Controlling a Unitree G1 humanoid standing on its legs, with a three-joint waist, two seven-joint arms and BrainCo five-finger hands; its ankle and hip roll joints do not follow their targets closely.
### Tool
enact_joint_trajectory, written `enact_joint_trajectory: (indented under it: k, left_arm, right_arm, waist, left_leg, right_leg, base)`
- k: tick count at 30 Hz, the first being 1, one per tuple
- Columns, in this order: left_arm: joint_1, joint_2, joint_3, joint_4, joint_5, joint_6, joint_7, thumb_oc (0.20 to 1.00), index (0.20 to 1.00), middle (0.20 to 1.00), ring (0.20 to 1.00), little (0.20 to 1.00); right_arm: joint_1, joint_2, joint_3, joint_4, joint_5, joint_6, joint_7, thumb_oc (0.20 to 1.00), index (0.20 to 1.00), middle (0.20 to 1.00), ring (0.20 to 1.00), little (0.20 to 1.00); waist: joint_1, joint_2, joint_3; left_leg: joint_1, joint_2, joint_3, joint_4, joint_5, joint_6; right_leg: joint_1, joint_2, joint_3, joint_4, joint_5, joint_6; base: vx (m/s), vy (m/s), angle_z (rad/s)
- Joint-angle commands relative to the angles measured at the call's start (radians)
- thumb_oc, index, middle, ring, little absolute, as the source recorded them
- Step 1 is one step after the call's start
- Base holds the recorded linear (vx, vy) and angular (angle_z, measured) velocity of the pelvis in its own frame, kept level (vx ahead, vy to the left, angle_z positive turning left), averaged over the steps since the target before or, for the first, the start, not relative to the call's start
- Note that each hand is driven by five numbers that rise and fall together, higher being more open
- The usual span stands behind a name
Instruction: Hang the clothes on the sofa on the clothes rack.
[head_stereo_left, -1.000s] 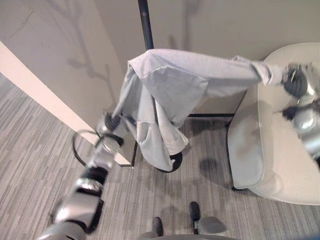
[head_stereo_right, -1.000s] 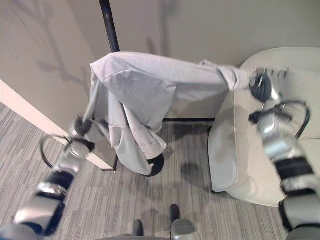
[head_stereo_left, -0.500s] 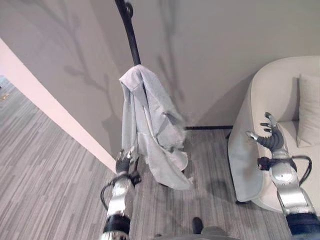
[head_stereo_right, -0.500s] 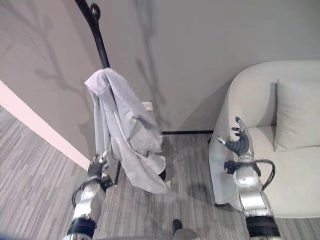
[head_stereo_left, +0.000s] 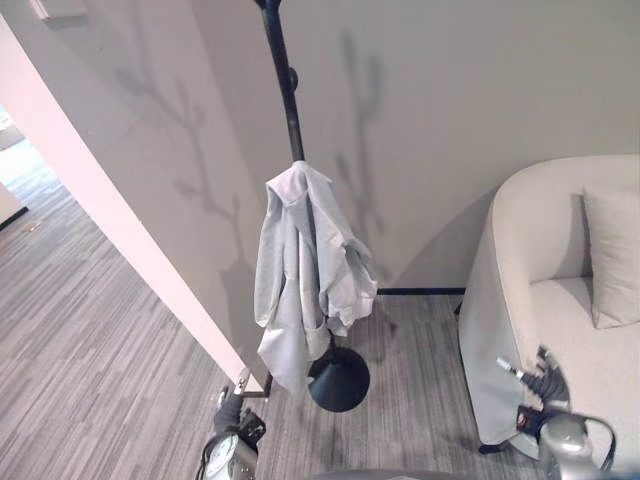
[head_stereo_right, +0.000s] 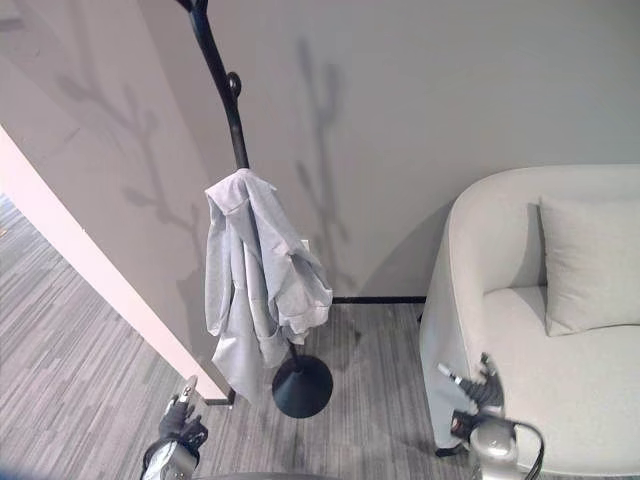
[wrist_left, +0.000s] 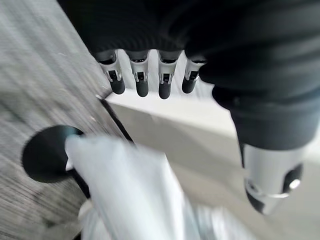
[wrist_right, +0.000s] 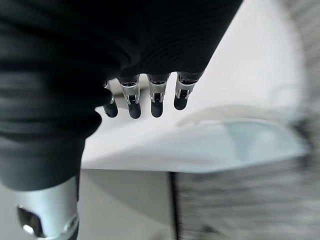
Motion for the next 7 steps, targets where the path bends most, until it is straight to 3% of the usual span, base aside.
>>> enact_joint_trajectory:
  k: [1,4,5,7]
  left_arm:
    - [-0.007,0.059,0.066,0.199,0.012,-0.029,-0.003,1.0,1.0,1.0,1.0,1.0]
    - [-0.008,0.081,0.054,0.293,0.032,-0.026,-0.006,1.0,1.0,1.0,1.0,1.0]
    - [0.001,0.088,0.015,0.41,0.074,-0.016,-0.025,1.0,1.0,1.0,1.0,1.0]
    - [0.01,0.092,-0.014,0.489,0.118,-0.005,-0.032,1.0,1.0,1.0,1.0,1.0]
  right_arm:
    - [-0.146,0.037,-0.116,0.346,0.348,0.071,0.06,1.0,1.0,1.0,1.0,1.0]
    - [-0.172,0.036,-0.164,0.451,0.395,0.075,0.061,1.0,1.0,1.0,1.0,1.0]
    - [-0.204,0.029,-0.246,0.617,0.435,0.071,0.036,1.0,1.0,1.0,1.0,1.0]
    - [-0.211,0.013,-0.319,0.736,0.457,0.061,0.011,1.0,1.0,1.0,1.0,1.0]
  waist:
    - [0.034,-0.001,-0.016]
    - [0.036,0.001,-0.022]
    - [0.032,-0.002,-0.031]
    - [0.029,0.004,-0.038]
  left_leg:
    - [0.12,0.109,0.024,0.008,0.007,-0.026]
    - [0.12,0.11,0.022,0.008,0.003,-0.027]
    - [0.119,0.108,0.021,0.008,0.008,-0.03]
    - [0.126,0.113,0.022,0.008,0.0,-0.03]
  right_leg:
    - [-0.06,-0.073,0.093,0.006,0.039,0.08]
    - [-0.059,-0.072,0.095,0.006,0.037,0.08]
    - [-0.059,-0.072,0.099,0.008,0.046,0.08]
    - [-0.054,-0.068,0.101,0.009,0.041,0.081]
  base:
    - [0.05,-0.005,-0.01]
    - [0.01,0.0,0.0]
    - [0.06,0.019,0.01]
    - [0.09,0.027,-0.01]
